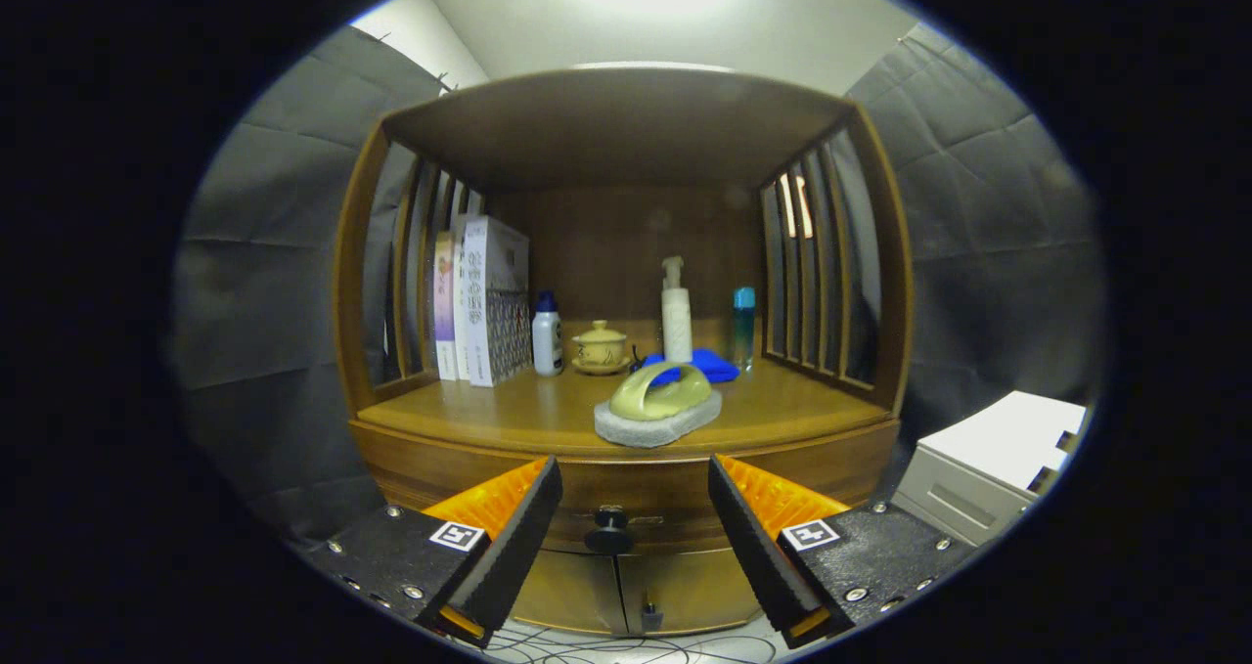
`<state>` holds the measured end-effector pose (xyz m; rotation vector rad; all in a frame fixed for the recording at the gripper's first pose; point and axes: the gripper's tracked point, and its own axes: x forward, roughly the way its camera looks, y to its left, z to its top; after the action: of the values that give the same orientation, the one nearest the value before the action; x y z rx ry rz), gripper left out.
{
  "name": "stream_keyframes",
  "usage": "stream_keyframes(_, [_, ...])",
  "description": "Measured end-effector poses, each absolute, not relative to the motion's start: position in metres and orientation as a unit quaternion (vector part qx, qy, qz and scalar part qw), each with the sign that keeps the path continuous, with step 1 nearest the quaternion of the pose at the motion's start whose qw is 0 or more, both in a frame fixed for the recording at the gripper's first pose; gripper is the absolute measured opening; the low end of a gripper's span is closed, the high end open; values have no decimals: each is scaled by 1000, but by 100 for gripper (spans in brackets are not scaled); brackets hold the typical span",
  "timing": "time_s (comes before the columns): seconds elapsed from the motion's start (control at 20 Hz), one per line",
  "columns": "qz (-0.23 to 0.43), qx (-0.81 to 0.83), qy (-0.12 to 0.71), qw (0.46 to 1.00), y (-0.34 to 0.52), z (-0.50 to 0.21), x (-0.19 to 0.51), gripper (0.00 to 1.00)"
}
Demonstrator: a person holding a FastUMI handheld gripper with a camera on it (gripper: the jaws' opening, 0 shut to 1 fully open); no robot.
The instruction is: Pull open the drawer, take out the items inside it, and place them on the countertop above the cabinet.
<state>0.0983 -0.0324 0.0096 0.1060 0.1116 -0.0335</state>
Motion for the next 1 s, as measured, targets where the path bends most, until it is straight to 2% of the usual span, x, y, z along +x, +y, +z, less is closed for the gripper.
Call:
stream_keyframes(0.2, [-28, 48, 35, 998, -37, 37, 41, 95])
stream_keyframes(0.5, [-2, 20, 4, 1000, -16, 44, -24, 95])
stream_keyframes(1.0, [27, -13, -4, 1000, 14, 24, -44, 95])
